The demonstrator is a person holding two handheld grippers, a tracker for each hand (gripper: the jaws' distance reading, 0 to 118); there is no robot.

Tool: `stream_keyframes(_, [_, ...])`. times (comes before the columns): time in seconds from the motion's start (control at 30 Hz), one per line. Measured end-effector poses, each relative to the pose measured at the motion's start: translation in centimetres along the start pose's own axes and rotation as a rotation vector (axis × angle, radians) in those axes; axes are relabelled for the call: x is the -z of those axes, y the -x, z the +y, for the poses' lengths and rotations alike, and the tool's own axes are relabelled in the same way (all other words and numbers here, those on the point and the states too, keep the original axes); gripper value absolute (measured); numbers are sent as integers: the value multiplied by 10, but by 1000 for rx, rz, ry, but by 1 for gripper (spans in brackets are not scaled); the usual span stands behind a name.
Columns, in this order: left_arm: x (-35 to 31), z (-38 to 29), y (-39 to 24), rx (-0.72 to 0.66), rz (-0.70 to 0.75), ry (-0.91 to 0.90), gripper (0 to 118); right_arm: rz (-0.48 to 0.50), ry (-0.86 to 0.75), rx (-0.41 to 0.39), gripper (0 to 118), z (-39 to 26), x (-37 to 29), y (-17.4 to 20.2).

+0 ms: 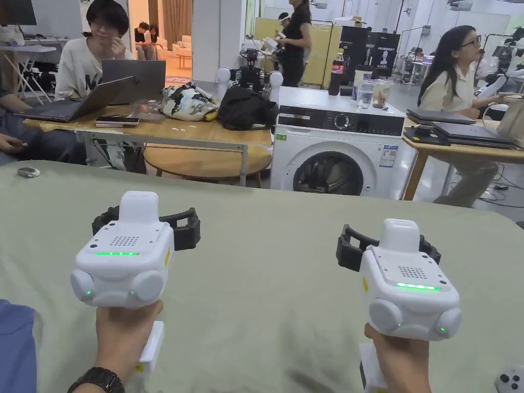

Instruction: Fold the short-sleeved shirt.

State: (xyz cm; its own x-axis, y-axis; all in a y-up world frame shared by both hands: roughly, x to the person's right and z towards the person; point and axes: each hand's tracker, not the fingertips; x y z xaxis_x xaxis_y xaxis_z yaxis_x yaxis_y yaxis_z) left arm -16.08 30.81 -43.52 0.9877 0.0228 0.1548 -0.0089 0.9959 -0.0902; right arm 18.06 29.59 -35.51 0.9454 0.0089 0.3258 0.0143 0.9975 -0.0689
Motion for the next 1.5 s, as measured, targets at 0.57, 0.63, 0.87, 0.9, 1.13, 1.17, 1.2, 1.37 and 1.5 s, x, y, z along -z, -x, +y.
stream_keyframes(0.57, [-15,10,-2,59,-12,-23,113,-15,13,4,104,-2,-11,-2])
stream_keyframes(0.63, [-17,8,-3,71,-16,-16,113,-20,26,3,104,-2,-13,-2])
stream_keyframes(0.87, [-21,3,-7,103,-24,-22,113,-11,24,-31,104,-10,-19,1])
stream_keyframes(0.9, [-21,3,-8,105,-26,-22,113,-8,25,-38,104,-12,-18,2])
stream_keyframes(1.13, [-22,2,-9,95,-25,-22,113,-10,35,-16,104,-12,-18,4])
stream_keyframes(1.17, [-23,1,-8,89,-26,-21,113,-7,34,-11,104,-12,-18,4])
stream_keyframes(1.2, [-23,-1,-7,85,-27,-20,113,-5,33,-8,104,-12,-18,4])
stream_keyframes(1.37, [-27,-5,-5,84,-23,-25,113,-5,36,-23,104,-13,-18,3])
stream_keyframes(1.5, [-26,-5,-5,77,-19,-12,113,1,31,-32,104,-13,-21,3])
